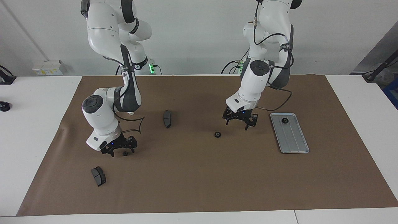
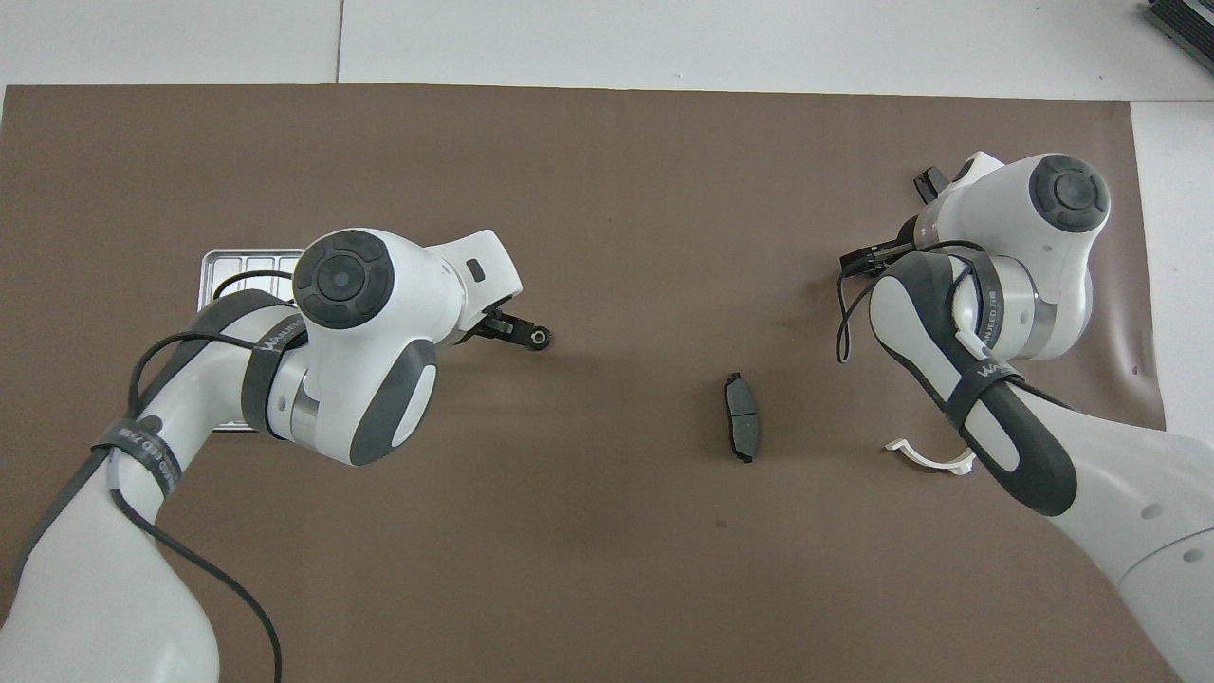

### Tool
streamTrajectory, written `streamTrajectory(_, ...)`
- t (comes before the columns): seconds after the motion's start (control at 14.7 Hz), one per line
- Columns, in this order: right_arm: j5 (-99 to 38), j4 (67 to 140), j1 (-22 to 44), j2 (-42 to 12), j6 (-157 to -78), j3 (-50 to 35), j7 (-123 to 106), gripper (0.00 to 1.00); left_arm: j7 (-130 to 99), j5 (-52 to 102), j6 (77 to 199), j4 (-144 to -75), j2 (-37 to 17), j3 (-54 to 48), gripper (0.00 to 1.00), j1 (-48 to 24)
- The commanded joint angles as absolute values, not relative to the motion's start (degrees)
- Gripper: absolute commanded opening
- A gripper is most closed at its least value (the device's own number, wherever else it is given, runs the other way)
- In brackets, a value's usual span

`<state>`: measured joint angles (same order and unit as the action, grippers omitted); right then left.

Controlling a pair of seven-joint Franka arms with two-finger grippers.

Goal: Pick bearing gear from pile to tray

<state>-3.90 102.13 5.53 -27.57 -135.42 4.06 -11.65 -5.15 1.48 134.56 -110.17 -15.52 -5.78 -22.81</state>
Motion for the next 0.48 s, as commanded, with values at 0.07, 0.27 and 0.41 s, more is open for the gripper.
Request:
streamTrajectory(0.07, -3.7, 104.6, 4.7, -26.7, -136.1, 3.1, -14.1, 0.88, -7.0, 2.1, 139.3, -107.9, -21.0, -4.9, 1.00, -26.5)
streamTrajectory(0.27, -3.7, 104.9, 4.6, -26.6, -136.3, 3.1, -16.3, 0.67, -7.5, 2.2, 141.6, -108.5, -22.1, -4.9, 1.00, -28.7)
streamTrajectory(0.41, -3.7, 104.9, 4.7, -26.7, -136.7, 3.1, -15.8, 0.52, -7.5, 2.2, 143.9, -108.9, -24.0, -4.8, 1.00, -28.8)
